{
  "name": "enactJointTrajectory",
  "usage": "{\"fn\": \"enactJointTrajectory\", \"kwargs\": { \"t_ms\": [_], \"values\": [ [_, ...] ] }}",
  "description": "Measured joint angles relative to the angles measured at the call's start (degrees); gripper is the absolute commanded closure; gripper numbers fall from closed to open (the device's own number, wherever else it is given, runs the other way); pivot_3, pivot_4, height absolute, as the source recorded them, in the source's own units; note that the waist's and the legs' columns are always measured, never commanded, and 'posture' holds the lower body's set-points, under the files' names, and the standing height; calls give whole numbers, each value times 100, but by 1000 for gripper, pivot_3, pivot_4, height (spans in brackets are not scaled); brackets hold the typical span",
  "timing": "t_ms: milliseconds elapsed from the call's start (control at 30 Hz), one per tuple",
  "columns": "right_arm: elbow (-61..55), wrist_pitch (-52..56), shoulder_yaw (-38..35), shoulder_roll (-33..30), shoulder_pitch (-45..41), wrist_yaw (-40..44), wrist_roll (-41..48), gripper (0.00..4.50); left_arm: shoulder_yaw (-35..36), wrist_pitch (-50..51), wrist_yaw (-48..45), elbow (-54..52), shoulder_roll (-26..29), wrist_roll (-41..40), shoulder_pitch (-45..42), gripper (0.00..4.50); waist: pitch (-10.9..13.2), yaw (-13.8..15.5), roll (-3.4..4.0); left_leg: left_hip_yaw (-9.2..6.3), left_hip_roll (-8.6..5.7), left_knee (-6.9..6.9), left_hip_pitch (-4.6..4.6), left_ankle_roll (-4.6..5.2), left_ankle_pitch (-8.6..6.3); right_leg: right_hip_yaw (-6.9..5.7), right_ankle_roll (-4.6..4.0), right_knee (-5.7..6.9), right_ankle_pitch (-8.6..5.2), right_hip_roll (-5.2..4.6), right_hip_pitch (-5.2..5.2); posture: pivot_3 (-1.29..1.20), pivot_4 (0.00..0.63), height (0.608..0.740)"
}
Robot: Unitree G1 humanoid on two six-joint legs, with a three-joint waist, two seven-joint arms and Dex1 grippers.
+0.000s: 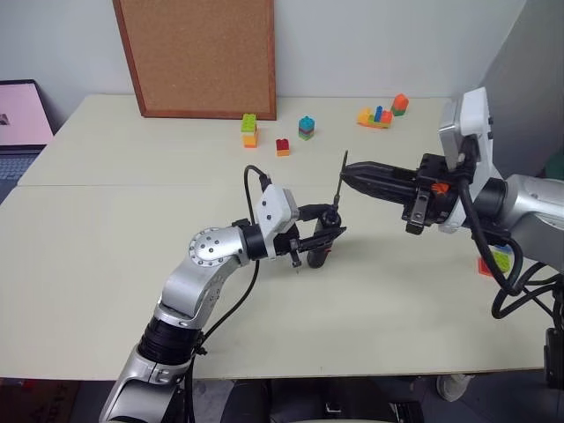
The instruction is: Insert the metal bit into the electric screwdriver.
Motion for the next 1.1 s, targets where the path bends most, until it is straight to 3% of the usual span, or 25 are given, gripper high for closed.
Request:
{"fn": "enactJointTrajectory", "kwargs": {
  "t_ms": [433,600,867,1067,1100],
  "values": [
    [205,205,7,-32,73,-1201,1249,4500,-3,-1,59,-82,8,15,54,2864,-2,-7,3,2,3,-4,-1,0,0,2,0,-6,0,3,-1,0,150,740],
    [68,149,71,-160,82,-1293,1310,4500,-6,11,94,-144,19,15,93,2864,-2,-5,3,1,3,-5,-3,0,0,0,0,-9,0,3,-1,0,150,740],
    [-131,79,343,-420,372,-767,591,2841,4,20,117,-165,37,4,91,2864,-1,-7,3,-1,4,-6,-10,0,0,-2,1,-15,0,3,-7,0,150,740],
    [-89,-73,-34,-575,447,-594,449,1404,4,79,147,-179,12,1,80,2864,-1,5,2,1,2,-6,-13,0,0,-3,1,-21,0,2,-6,0,150,740],
    [-62,-99,-154,-662,497,-545,390,1386,1,114,170,-172,2,4,48,2864,-1,6,2,1,1,-6,-14,0,0,-3,1,-21,0,1,-6,0,150,740]
  ]
}}
